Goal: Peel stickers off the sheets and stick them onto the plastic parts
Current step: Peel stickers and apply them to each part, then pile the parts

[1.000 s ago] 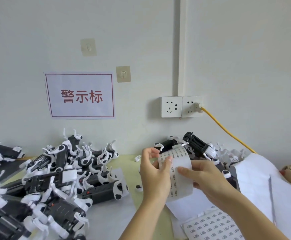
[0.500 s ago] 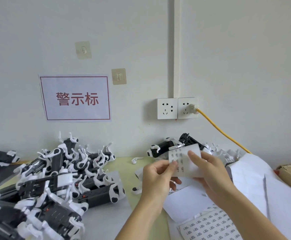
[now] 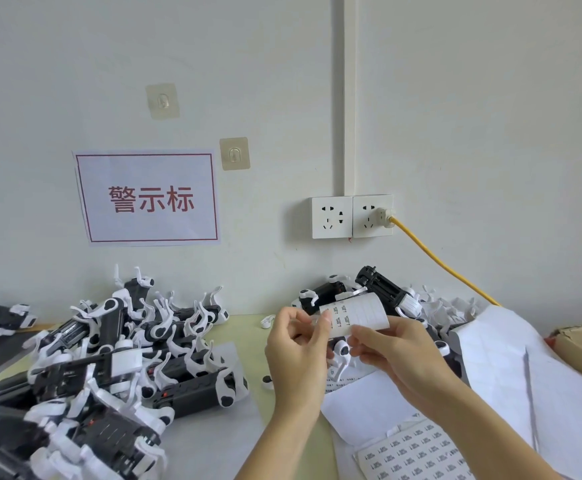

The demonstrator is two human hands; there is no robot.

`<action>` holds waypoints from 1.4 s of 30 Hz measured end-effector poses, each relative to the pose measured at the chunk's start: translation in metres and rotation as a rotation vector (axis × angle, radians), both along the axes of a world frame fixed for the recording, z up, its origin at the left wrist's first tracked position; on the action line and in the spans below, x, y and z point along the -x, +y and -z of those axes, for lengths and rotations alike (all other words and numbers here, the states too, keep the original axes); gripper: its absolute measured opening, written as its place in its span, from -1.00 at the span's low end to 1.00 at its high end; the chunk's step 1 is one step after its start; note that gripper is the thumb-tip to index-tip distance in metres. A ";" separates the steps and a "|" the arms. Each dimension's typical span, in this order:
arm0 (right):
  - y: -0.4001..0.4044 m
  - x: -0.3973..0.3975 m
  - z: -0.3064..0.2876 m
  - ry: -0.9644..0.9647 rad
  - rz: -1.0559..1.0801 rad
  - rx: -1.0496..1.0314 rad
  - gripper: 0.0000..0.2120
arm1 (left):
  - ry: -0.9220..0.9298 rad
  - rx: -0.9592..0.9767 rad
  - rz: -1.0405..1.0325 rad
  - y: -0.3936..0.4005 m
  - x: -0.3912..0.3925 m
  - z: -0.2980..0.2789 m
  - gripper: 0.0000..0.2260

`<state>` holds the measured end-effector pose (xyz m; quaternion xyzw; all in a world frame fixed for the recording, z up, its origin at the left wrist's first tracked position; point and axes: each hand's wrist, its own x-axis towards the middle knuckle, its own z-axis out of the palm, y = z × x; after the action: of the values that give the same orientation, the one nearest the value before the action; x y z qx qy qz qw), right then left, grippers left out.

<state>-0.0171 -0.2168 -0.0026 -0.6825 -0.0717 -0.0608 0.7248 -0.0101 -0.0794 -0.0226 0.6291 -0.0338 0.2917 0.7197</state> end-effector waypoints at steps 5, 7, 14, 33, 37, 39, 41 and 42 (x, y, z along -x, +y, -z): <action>0.000 -0.002 0.002 0.022 0.039 -0.004 -0.90 | -0.233 -0.472 -0.209 0.000 0.004 0.000 -0.84; 0.000 -0.001 0.003 0.018 0.060 0.038 -0.88 | -0.294 -0.633 -0.227 0.000 0.005 0.002 -0.89; -0.001 -0.001 0.005 -0.016 0.125 0.243 -0.82 | -0.333 -0.877 -0.184 -0.002 0.001 0.007 -0.94; -0.004 0.004 0.005 -0.140 0.115 0.495 -0.77 | -0.227 -0.902 -0.058 0.001 -0.003 0.010 -0.88; -0.004 0.006 0.004 -0.138 0.108 0.505 -0.73 | -0.202 -0.906 -0.048 0.001 -0.002 0.010 -0.91; -0.004 0.006 0.004 -0.131 0.097 0.516 -0.74 | -0.191 -0.889 -0.047 0.001 -0.002 0.010 -0.92; -0.004 0.006 0.003 -0.126 0.086 0.519 -0.76 | -0.163 -0.831 -0.048 0.000 -0.001 0.010 -0.93; -0.005 0.005 0.003 -0.125 0.085 0.516 -0.77 | -0.145 -0.786 -0.042 -0.001 0.000 0.010 -0.93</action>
<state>-0.0224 -0.2215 -0.0054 -0.8420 -0.1005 -0.1128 0.5178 -0.0099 -0.0802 -0.0327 0.8349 -0.1808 0.3148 0.4137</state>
